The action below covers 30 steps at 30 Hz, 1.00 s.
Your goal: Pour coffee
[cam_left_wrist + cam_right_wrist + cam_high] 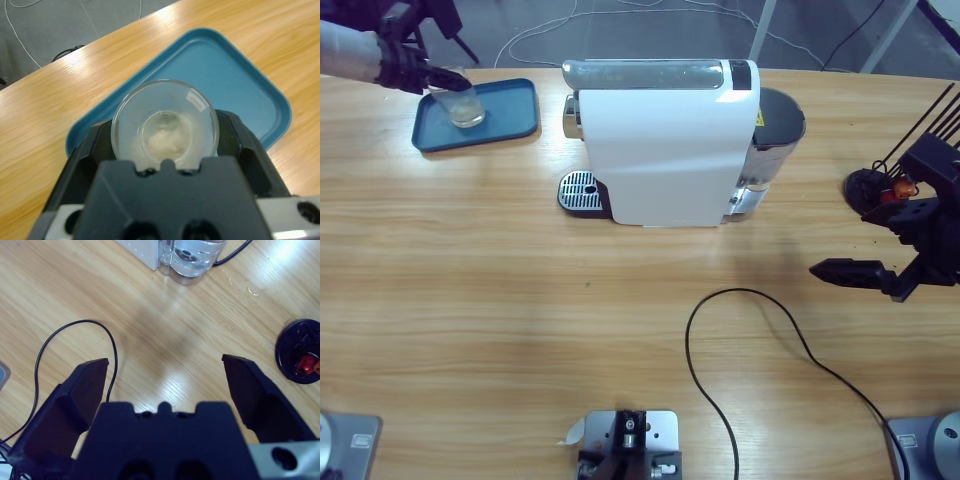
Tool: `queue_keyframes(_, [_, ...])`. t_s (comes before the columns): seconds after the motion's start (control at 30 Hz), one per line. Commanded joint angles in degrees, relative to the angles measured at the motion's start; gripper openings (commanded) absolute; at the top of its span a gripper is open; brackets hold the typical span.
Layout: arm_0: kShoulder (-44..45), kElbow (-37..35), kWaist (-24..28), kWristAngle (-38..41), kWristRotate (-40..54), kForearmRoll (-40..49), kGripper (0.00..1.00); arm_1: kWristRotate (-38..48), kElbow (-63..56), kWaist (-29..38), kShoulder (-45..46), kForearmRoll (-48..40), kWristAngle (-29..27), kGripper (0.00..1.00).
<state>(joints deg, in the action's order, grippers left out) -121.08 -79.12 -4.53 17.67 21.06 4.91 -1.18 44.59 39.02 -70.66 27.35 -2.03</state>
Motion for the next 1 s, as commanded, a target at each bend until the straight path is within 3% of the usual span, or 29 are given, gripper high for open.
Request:
queue_keyframes(0.03, [-3.4, 2.0, -0.6, -1.2, 0.8, 2.1, 0.998, -0.2, -1.8, 0.4, -0.9, -0.7, -0.6, 1.000])
queue_keyframes(0.23, [3.6, 5.0, 2.1, 2.1, 0.4, 2.1, 1.000, -0.1, -2.0, 0.4, -0.3, -0.8, -1.7, 1.000])
queue_keyframes(0.4, [15.9, 7.3, 2.2, 3.4, -0.9, 3.2, 1.000, -0.1, -2.6, 0.4, 1.2, -1.3, -1.9, 1.000])
queue_keyframes(0.53, [28.3, 9.0, 0.9, 2.7, -4.9, 13.0, 0.999, 0.3, -2.9, 0.4, 2.1, -1.4, -2.8, 1.000])
queue_keyframes(0.67, [37.6, 12.8, -3.1, 9.9, -7.5, 27.6, 1.000, 1.4, -2.9, 0.4, 6.5, -0.7, -4.0, 1.000])
queue_keyframes(0.83, [43.1, 24.0, -12.0, 27.6, -7.2, 29.0, 1.000, 3.1, -3.0, 0.4, 11.4, 1.1, -5.5, 1.000])
queue_keyframes(0.97, [47.9, 32.0, -20.0, 27.8, -4.4, 29.0, 1.000, 3.0, -3.8, 0.5, 11.7, 0.0, -5.6, 1.000])
queue_keyframes(1.0, [52.1, 34.1, -21.6, 22.6, -4.6, 29.3, 1.000, 3.0, -3.9, 0.6, 12.1, 0.0, -5.7, 1.000])
